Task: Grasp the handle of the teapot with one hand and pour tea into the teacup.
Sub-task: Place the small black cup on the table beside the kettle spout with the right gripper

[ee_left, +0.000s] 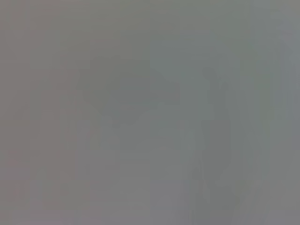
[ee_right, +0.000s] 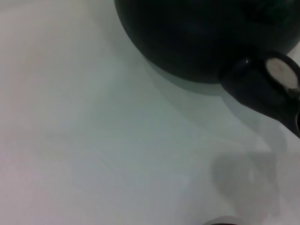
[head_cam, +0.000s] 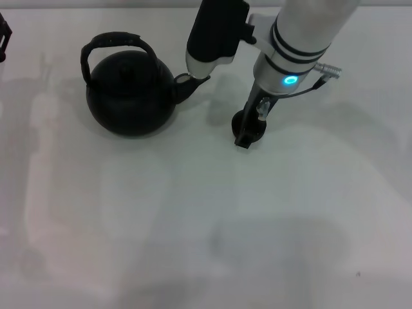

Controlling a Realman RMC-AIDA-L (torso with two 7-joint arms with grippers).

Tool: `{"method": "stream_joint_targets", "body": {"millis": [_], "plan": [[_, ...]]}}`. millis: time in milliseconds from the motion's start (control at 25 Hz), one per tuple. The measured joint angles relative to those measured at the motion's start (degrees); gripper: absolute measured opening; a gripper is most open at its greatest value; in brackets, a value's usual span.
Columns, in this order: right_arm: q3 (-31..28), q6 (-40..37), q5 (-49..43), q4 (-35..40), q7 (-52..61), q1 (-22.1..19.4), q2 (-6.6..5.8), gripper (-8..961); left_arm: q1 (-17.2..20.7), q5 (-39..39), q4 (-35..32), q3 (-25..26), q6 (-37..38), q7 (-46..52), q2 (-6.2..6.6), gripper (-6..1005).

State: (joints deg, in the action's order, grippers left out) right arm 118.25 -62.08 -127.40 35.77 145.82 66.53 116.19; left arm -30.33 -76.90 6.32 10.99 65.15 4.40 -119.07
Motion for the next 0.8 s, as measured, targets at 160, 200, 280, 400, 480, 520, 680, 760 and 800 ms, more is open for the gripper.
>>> {"method": "stream_joint_targets", "body": {"millis": [160,200,280,400,480,520,680,760,800], "plan": [[1.2,0.5,0.1,-0.1,0.0,-0.2,0.0,728,0.0,0.0,0.2,0.0,0.0,0.0,-0.02,827],[1.3,0.5,0.1,-0.1,0.0,-0.4,0.0,728,0.0,0.0,0.2,0.0,0.0,0.0,-0.02,827],[1.4,0.6,0.1,0.1,-0.1,-0.6,-0.01,728,0.0,0.0,0.3,0.0,0.0,0.0,-0.02,827],[1.5,0.6,0.1,0.2,-0.2,-0.6,-0.01,728,-0.1,0.0,0.3,0.0,0.0,0.0,-0.02,827],[1.5,0.6,0.1,0.2,-0.2,-0.6,-0.01,728,-0.1,0.0,0.3,0.0,0.0,0.0,-0.02,827],[1.5,0.7,0.1,0.3,-0.3,-0.6,-0.01,728,-0.1,0.0,0.3,0.0,0.0,0.0,-0.02,827],[1.5,0.6,0.2,0.4,-0.5,-0.6,0.01,737,-0.1,0.0,0.4,0.0,0.0,0.0,-0.02,826],[1.5,0.6,0.2,0.5,-0.6,-0.6,0.01,742,-0.1,0.0,0.3,0.0,0.0,0.0,-0.02,826],[1.5,0.5,0.2,0.5,-0.7,-0.6,0.01,744,-0.1,0.0,0.2,0.0,0.0,0.0,-0.02,826]]}}
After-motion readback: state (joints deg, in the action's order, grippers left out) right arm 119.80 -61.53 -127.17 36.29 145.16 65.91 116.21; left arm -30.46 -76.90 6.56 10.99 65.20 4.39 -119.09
